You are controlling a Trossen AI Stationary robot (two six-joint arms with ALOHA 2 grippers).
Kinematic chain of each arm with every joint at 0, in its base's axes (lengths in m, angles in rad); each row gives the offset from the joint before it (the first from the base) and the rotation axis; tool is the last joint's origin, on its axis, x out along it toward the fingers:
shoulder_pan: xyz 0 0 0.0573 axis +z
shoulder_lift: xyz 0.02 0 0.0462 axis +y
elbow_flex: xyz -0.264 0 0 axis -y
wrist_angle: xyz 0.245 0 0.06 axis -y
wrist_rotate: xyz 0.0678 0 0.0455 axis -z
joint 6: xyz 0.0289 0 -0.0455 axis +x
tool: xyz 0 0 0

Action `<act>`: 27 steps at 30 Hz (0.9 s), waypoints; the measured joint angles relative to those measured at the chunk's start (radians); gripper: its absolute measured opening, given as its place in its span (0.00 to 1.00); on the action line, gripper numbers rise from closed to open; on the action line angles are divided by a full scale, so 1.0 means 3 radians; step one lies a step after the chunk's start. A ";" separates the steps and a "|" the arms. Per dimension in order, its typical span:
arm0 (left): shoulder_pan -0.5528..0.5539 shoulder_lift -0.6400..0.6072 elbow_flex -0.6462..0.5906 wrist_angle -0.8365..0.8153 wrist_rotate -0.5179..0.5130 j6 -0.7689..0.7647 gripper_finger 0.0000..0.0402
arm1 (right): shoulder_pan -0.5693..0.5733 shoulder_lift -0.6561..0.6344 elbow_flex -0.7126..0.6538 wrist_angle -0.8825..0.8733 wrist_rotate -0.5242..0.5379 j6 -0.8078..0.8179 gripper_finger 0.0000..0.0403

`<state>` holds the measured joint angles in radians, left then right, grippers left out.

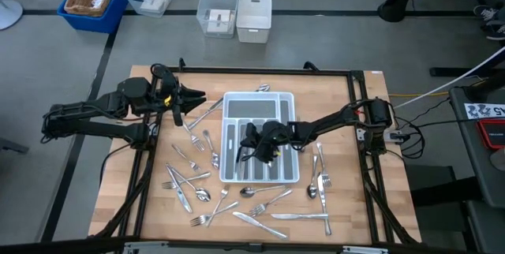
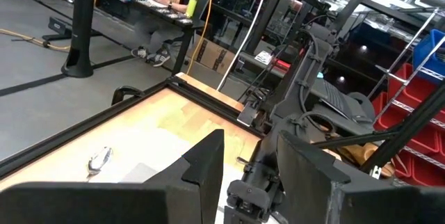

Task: Sort silverware
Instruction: Put the silver table knife into the white cutlery tray

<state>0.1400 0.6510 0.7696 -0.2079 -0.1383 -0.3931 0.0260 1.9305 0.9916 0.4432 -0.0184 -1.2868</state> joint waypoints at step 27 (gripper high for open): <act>0.0001 0.0024 0.0002 0.0010 -0.0013 -0.0099 0.31 | 0.0006 -0.0019 0.0004 -0.0180 0.0361 0.0010 0.37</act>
<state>0.1402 0.6581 0.7702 -0.2048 -0.1421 -0.4228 0.0277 1.9247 0.9928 0.3892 0.0900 -1.2839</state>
